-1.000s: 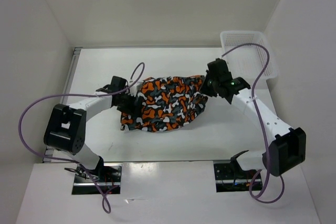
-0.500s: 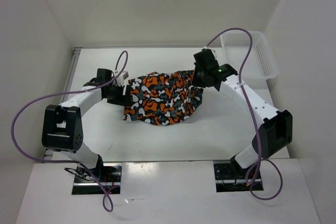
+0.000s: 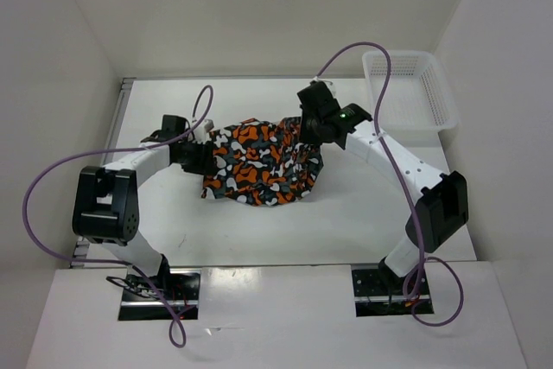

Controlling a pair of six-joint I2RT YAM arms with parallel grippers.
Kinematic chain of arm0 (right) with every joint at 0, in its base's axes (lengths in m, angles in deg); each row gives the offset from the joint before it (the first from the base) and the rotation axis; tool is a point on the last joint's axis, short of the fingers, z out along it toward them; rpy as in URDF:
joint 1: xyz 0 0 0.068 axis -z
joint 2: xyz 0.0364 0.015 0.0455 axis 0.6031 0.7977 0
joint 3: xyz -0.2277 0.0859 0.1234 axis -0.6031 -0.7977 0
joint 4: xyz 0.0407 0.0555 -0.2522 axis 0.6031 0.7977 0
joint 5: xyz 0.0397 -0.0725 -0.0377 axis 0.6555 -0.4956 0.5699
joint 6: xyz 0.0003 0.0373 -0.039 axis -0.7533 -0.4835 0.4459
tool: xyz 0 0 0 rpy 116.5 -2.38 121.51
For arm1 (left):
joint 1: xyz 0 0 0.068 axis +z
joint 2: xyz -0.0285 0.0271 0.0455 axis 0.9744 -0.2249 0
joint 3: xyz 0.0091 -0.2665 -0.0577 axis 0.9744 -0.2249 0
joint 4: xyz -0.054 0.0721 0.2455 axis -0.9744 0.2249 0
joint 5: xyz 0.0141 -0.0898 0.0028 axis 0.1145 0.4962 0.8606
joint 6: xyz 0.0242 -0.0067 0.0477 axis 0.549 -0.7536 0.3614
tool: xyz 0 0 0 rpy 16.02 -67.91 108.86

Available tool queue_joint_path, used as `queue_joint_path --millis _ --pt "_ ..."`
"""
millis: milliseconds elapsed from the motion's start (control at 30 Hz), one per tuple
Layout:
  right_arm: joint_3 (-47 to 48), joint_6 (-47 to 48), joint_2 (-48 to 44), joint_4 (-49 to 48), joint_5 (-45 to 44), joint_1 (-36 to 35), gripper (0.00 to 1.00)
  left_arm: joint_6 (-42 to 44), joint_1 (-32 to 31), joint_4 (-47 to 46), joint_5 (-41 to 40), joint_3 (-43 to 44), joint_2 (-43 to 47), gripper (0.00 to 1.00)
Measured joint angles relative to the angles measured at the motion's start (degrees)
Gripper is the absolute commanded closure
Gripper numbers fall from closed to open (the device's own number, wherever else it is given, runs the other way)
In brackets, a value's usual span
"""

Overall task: Fold and stack the shorts
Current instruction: Fold the shorts

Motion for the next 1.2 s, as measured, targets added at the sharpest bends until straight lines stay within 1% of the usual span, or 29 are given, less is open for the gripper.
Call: queue_joint_path --millis 33,67,200,233,400,500,600,700,800,833,867,900,933,967,1000,1067,1167,1200 --pt "0.5 0.0 0.5 0.0 0.0 -0.6 1.0 0.0 0.0 -0.2 0.2 -0.1 -0.3 0.54" --pt "1.0 0.0 0.9 0.0 0.1 -1.2 1.0 -0.1 0.0 -0.5 0.3 -0.2 -0.7 0.63" --pt "3.7 0.0 3.4 -0.1 0.4 -4.0 1.0 0.0 0.0 -0.6 0.5 -0.5 -2.6 0.85" --pt "4.3 0.0 4.2 -0.1 0.6 -4.6 1.0 0.0 0.0 -0.6 0.6 -0.5 -2.8 0.88" --pt "9.4 -0.4 9.2 -0.1 2.4 -7.2 1.0 0.1 0.0 -0.9 0.7 -0.5 -3.1 0.92" --pt "14.2 -0.9 13.6 -0.2 4.1 -8.8 1.0 0.1 0.0 -1.3 1.0 -0.5 -4.0 0.93" --pt "19.0 -1.4 18.0 -0.5 5.5 -10.4 1.0 0.1 0.0 -1.6 1.2 -0.5 -4.7 0.98" --pt "22.0 -2.0 21.5 -1.2 6.7 -11.7 1.0 0.0 0.0 -1.5 1.3 -0.5 -4.8 0.98" --pt "21.8 -2.4 22.8 -1.5 7.0 -12.2 1.0 0.0 0.3 0.4 0.9 -0.2 -4.2 0.82" --pt "21.1 -2.4 22.8 -1.7 7.1 -12.1 1.0 0.1 0.8 1.3 0.5 -0.1 -3.2 0.67" --pt "20.1 -2.4 22.4 -2.1 7.2 -11.8 1.0 0.2 1.5 2.3 0.2 0.1 -1.9 0.54" --pt "18.4 -2.4 21.7 -3.0 7.4 -11.2 1.0 0.2 2.4 3.3 -0.2 0.5 -0.3 0.33" --pt "15.8 -2.4 20.5 -3.9 7.6 -10.5 1.0 0.2 3.6 4.0 -0.8 1.2 1.4 0.15" --pt "12.7 -2.4 19.0 -4.3 7.6 -9.4 1.0 0.0 4.9 4.4 -1.4 1.9 2.9 0.03" --pt "10.3 -2.4 17.7 -4.3 7.5 -8.3 1.0 0.3 5.9 4.4 -1.9 2.6 3.8 0.0" --pt "6.4 -2.3 15.4 -4.3 7.2 -6.5 1.0 0.2 7.6 4.0 -2.7 3.7 4.4 0.0" --pt "3.7 -2.0 12.9 -4.3 6.0 -4.6 1.0 0.1 8.1 3.4 -3.4 3.5 2.1 0.0" --pt "3.3 -1.9 12.4 -4.3 5.8 -4.5 1.0 0.1 8.0 3.1 -3.6 2.9 1.1 0.04"
